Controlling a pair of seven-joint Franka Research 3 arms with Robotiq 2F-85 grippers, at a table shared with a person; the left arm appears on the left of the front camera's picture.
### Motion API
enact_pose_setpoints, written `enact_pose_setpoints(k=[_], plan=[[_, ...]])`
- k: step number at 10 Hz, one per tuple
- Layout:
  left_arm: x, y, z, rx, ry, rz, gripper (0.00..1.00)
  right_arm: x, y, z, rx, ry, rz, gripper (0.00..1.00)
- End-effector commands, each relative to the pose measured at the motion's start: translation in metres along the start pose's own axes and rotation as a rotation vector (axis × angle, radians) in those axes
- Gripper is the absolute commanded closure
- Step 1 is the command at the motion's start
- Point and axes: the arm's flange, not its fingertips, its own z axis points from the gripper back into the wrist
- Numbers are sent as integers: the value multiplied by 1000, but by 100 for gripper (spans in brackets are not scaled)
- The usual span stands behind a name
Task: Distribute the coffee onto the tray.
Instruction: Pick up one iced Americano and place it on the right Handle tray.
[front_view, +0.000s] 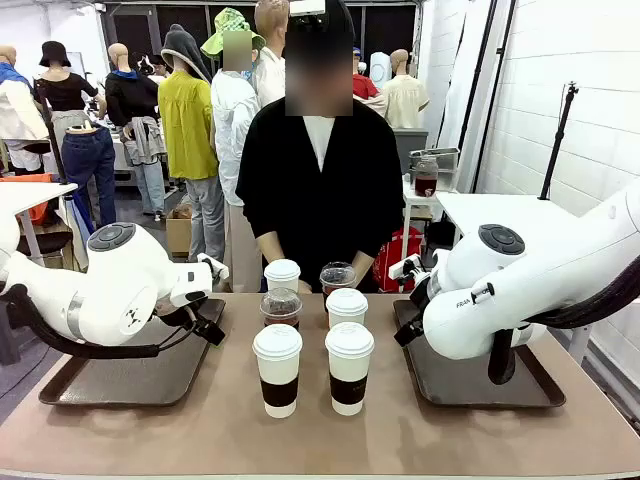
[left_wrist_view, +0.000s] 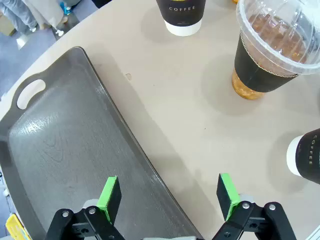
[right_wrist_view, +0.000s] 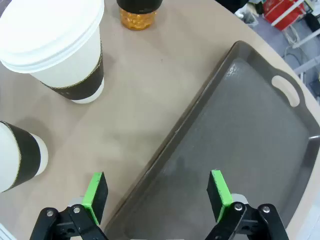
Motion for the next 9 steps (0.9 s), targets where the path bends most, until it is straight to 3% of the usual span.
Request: enact_pose_setpoints(k=[1, 9], plan=[[0, 0, 0, 0, 0, 0, 0, 0, 0, 0, 0, 0, 0, 0], [0, 0, 0, 0, 0, 0, 0, 0, 0, 0, 0, 0, 0, 0]])
